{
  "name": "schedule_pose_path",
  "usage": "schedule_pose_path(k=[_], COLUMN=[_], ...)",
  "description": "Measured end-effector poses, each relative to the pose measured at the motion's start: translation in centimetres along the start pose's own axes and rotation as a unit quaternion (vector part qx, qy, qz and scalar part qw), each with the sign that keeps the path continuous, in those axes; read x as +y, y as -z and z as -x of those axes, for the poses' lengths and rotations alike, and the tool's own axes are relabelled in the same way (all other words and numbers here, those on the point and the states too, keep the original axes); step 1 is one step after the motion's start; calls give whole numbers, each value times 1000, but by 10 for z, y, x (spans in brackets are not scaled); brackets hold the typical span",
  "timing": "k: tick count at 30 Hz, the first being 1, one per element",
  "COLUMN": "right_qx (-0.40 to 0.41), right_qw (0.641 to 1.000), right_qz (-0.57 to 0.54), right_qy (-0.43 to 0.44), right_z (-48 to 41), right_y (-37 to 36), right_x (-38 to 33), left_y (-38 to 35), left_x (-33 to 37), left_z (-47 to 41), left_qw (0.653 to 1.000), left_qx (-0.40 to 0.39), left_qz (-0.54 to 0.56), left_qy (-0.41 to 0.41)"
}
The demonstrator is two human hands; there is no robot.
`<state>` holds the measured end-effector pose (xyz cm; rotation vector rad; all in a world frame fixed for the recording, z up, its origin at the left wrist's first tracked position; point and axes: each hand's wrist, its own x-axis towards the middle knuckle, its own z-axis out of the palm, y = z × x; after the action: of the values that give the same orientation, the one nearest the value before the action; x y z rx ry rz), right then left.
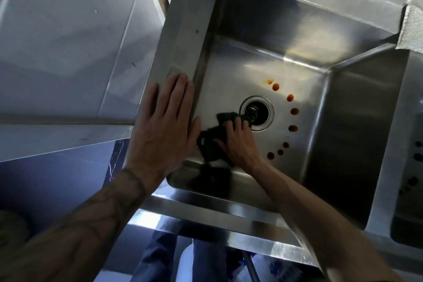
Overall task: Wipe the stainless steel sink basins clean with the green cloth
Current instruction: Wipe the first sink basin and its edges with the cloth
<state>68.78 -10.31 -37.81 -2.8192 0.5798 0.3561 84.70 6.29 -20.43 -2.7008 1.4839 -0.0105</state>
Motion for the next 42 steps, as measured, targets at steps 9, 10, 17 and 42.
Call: schedule_pose_path(k=[9, 10, 17, 42], right_qx=[12, 21, -116, -91], right_qw=[999, 998, 984, 994], right_qz=[-25, -20, -5, -59], right_qy=[-41, -58, 132, 17], right_z=[-26, -27, 26, 32], right_y=[3, 2, 6, 14], right_x=[-1, -7, 33, 47], left_y=[2, 2, 4, 9], left_x=[3, 3, 3, 5], left_z=[-2, -2, -1, -2], left_qw=[1000, 1000, 1000, 1000], left_qx=[8, 7, 11, -12], left_qz=[-28, -25, -20, -14], left_qy=[0, 0, -2, -3])
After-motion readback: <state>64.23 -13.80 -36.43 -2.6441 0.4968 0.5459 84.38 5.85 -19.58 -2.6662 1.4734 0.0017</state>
